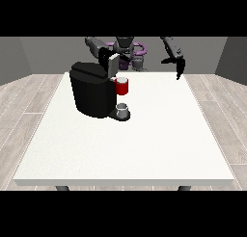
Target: Insert the coffee pod into the coffee machine and close the lid
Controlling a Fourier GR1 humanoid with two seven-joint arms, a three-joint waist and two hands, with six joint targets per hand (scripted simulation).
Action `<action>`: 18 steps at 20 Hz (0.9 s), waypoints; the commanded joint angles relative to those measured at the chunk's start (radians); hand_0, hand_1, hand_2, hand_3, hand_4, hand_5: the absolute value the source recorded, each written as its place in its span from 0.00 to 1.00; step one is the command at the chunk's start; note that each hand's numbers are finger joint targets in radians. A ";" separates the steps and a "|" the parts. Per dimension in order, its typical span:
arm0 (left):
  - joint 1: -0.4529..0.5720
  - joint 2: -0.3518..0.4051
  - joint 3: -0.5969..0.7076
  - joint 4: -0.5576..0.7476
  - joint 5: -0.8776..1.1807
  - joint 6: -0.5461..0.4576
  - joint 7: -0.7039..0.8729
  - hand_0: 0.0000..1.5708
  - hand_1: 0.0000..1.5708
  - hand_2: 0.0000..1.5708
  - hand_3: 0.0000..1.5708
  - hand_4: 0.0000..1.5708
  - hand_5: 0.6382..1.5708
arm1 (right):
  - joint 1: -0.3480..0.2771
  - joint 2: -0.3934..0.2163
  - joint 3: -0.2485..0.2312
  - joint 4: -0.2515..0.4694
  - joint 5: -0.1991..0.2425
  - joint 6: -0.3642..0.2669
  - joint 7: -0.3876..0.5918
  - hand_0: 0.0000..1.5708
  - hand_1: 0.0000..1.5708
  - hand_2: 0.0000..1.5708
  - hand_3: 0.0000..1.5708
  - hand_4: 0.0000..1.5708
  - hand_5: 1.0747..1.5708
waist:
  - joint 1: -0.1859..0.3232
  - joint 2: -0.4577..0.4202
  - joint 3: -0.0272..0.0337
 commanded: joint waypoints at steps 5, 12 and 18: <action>-0.060 0.002 -0.004 0.026 0.005 -0.012 -0.006 0.00 0.00 0.00 0.00 0.23 1.00 | -0.140 -0.028 0.099 0.031 0.124 -0.007 0.032 0.00 0.00 0.00 0.00 0.27 1.00 | 0.072 0.049 -0.0099; -0.045 -0.041 -0.036 0.004 0.000 0.006 0.006 0.00 0.00 0.00 0.00 0.23 1.00 | -0.167 0.056 0.095 0.094 0.102 -0.008 -0.039 0.00 0.00 0.00 0.00 0.25 1.00 | 0.066 0.011 -0.0089; 0.000 -0.028 -0.053 0.072 -0.044 0.007 -0.067 0.00 0.00 0.00 0.00 0.11 1.00 | -0.061 0.063 0.269 0.061 0.047 0.008 -0.074 0.00 0.00 0.00 0.00 0.30 1.00 | 0.048 -0.028 -0.0091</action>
